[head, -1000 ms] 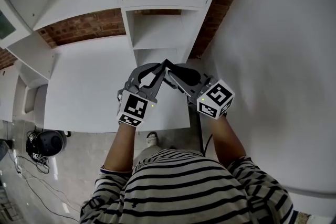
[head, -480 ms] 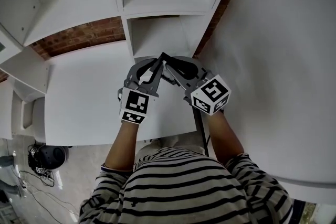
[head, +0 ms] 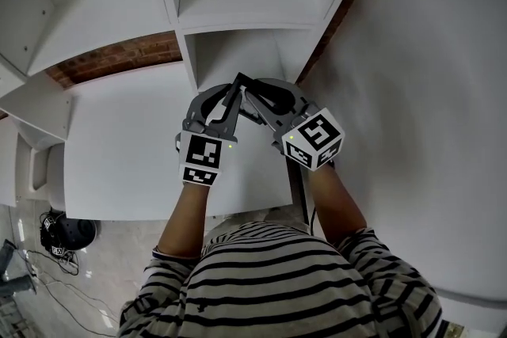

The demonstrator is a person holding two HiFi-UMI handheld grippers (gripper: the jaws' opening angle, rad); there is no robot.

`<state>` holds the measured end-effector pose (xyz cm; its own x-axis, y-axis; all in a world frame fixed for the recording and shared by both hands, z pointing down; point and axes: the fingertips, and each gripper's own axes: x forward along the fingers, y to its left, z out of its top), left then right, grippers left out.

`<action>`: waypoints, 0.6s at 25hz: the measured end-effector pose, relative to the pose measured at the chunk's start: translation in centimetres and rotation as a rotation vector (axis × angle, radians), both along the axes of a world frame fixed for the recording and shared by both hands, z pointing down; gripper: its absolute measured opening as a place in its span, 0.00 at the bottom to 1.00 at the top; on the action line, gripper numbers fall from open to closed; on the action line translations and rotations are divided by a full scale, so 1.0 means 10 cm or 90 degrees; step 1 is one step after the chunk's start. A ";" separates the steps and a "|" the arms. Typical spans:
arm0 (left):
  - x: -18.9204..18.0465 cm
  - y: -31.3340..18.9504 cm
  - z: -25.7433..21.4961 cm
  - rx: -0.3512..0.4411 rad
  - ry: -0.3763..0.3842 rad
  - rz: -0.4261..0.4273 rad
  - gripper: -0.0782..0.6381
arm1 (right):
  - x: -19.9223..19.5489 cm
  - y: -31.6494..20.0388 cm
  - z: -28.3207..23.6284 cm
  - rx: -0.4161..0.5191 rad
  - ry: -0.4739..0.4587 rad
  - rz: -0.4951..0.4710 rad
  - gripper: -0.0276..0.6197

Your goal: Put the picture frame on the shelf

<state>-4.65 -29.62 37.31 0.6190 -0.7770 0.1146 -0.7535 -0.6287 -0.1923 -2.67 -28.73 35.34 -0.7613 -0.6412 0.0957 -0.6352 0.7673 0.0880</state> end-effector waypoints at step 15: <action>-0.08 -0.53 -0.05 -0.014 0.065 -0.142 0.21 | 0.20 -0.59 -0.01 -0.030 -0.026 -0.026 0.19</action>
<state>-5.45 -34.90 36.82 0.4413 -0.8939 0.0784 -0.8892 -0.4473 -0.0957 -0.69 -34.64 35.27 -0.7905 -0.6053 0.0938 -0.6058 0.7952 0.0262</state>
